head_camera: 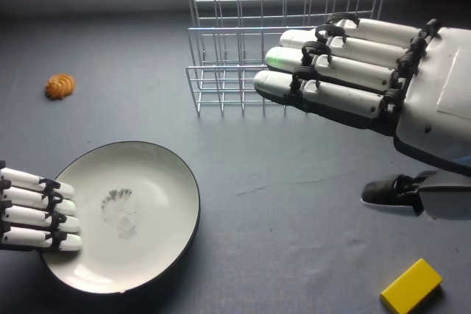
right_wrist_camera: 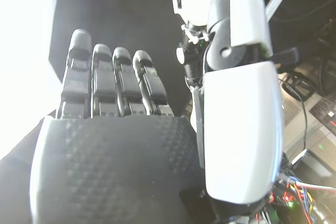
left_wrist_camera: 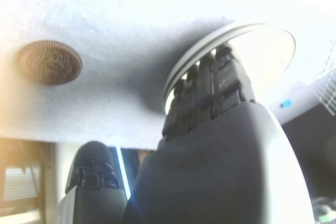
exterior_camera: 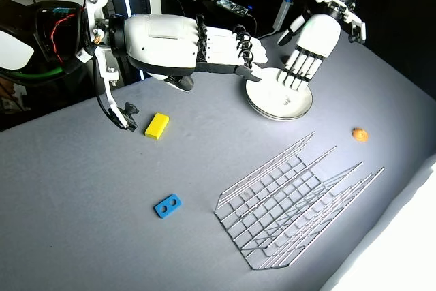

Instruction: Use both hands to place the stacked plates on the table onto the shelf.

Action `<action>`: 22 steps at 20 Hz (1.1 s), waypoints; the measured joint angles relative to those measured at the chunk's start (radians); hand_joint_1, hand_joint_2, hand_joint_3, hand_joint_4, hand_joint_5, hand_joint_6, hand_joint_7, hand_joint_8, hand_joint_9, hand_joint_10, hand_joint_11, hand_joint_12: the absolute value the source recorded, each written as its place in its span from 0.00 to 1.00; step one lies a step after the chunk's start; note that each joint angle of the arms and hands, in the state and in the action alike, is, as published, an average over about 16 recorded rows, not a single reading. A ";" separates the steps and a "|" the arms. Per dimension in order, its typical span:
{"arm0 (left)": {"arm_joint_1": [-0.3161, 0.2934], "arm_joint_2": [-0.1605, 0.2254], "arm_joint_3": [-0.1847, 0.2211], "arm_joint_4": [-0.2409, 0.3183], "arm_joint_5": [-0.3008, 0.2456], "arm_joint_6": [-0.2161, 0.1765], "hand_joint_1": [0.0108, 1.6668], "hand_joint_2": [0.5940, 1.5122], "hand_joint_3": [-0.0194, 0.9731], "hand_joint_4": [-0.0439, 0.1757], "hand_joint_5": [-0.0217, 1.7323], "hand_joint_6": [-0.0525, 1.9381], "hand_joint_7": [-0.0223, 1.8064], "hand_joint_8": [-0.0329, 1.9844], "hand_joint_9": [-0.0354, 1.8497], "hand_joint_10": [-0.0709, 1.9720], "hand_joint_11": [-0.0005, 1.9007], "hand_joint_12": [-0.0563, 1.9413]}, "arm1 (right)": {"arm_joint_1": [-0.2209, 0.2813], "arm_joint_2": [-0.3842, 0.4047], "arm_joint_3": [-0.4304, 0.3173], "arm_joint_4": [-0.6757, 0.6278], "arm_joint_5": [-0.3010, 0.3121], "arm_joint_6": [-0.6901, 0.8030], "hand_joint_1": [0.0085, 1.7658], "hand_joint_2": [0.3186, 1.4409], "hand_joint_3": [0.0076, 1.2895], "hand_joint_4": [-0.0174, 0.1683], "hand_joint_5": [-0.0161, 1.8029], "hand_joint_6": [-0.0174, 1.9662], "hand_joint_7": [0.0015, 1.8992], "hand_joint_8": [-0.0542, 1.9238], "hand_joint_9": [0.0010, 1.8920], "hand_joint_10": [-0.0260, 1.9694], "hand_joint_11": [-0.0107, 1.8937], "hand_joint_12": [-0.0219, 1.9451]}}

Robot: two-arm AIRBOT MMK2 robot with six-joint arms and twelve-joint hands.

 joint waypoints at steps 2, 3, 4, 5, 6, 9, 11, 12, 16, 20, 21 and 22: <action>0.006 -0.003 -0.005 -0.009 0.011 -0.001 0.00 0.63 0.02 0.18 0.01 0.02 0.01 0.01 0.03 0.04 0.01 0.02 | -0.002 -0.004 0.000 -0.002 0.001 -0.006 0.64 0.53 0.01 0.09 0.03 0.02 0.01 0.03 0.01 0.02 0.02 0.27; 0.008 -0.005 -0.008 -0.014 0.016 -0.001 0.00 0.63 0.02 0.18 0.01 0.02 0.01 0.01 0.03 0.04 0.01 0.02 | -0.002 -0.006 0.000 -0.004 0.001 -0.008 0.64 0.53 0.01 0.08 0.03 0.02 0.01 0.03 0.01 0.02 0.02 0.28; 0.011 -0.006 -0.013 -0.019 0.021 -0.002 0.00 0.63 0.02 0.18 0.01 0.02 0.01 0.01 0.03 0.04 0.01 0.02 | -0.003 -0.009 0.000 -0.008 0.000 -0.012 0.64 0.54 0.01 0.08 0.03 0.02 0.01 0.03 0.02 0.02 0.02 0.29; 0.013 -0.008 -0.018 -0.026 0.026 -0.002 0.00 0.63 0.02 0.18 0.01 0.02 0.01 0.01 0.03 0.04 0.01 0.02 | -0.003 -0.013 0.000 -0.011 0.000 -0.016 0.64 0.54 0.01 0.08 0.03 0.02 0.01 0.03 0.02 0.02 0.02 0.29; 0.015 -0.010 -0.024 -0.033 0.032 -0.002 0.00 0.64 0.02 0.18 0.01 0.02 0.01 0.01 0.03 0.04 0.01 0.03 | -0.003 -0.017 0.000 -0.015 0.000 -0.021 0.64 0.54 0.01 0.08 0.03 0.02 0.01 0.03 0.02 0.02 0.02 0.30; 0.021 -0.016 -0.048 -0.058 0.048 -0.003 0.00 0.64 0.02 0.18 0.01 0.02 0.01 0.01 0.03 0.04 0.01 0.03 | 0.000 -0.033 0.000 -0.028 -0.001 -0.039 0.64 0.55 0.01 0.08 0.03 0.02 0.01 0.03 0.02 0.02 0.02 0.31; 0.023 -0.020 -0.067 -0.078 0.060 -0.004 0.00 0.64 0.02 0.18 0.01 0.02 0.01 0.01 0.03 0.04 0.01 0.03 | 0.004 -0.047 0.002 -0.037 -0.004 -0.052 0.64 0.55 0.01 0.08 0.03 0.02 0.01 0.03 0.02 0.02 0.02 0.29; 0.023 -0.023 -0.077 -0.089 0.066 -0.004 0.00 0.64 0.02 0.18 0.01 0.02 0.01 0.01 0.03 0.04 0.01 0.03 | 0.007 -0.056 0.004 -0.042 -0.006 -0.058 0.64 0.55 0.01 0.08 0.03 0.02 0.01 0.03 0.02 0.02 0.02 0.28; 0.021 -0.033 -0.116 -0.134 0.091 -0.004 0.00 0.64 0.02 0.18 0.01 0.02 0.01 0.01 0.03 0.04 0.01 0.03 | 0.020 -0.106 0.021 -0.061 -0.021 -0.089 0.65 0.56 0.01 0.08 0.03 0.02 0.01 0.03 0.02 0.02 0.02 0.26; 0.014 -0.045 -0.148 -0.175 0.116 -0.004 0.00 0.64 0.02 0.19 0.01 0.02 0.01 0.01 0.03 0.04 0.01 0.03 | 0.039 -0.168 0.051 -0.073 -0.046 -0.126 0.65 0.56 0.00 0.09 0.04 0.02 0.02 0.03 0.02 0.02 0.02 0.26; 0.012 -0.048 -0.154 -0.184 0.121 -0.004 0.00 0.64 0.02 0.18 0.01 0.02 0.01 0.01 0.03 0.04 0.01 0.03 | 0.045 -0.184 0.060 -0.076 -0.056 -0.135 0.65 0.57 0.00 0.09 0.04 0.02 0.02 0.03 0.02 0.02 0.02 0.26; 0.010 -0.051 -0.160 -0.192 0.126 -0.004 0.00 0.64 0.02 0.18 0.01 0.02 0.01 0.01 0.03 0.04 0.01 0.03 | 0.051 -0.200 0.071 -0.078 -0.066 -0.143 0.66 0.57 0.00 0.09 0.04 0.02 0.02 0.03 0.02 0.02 0.02 0.26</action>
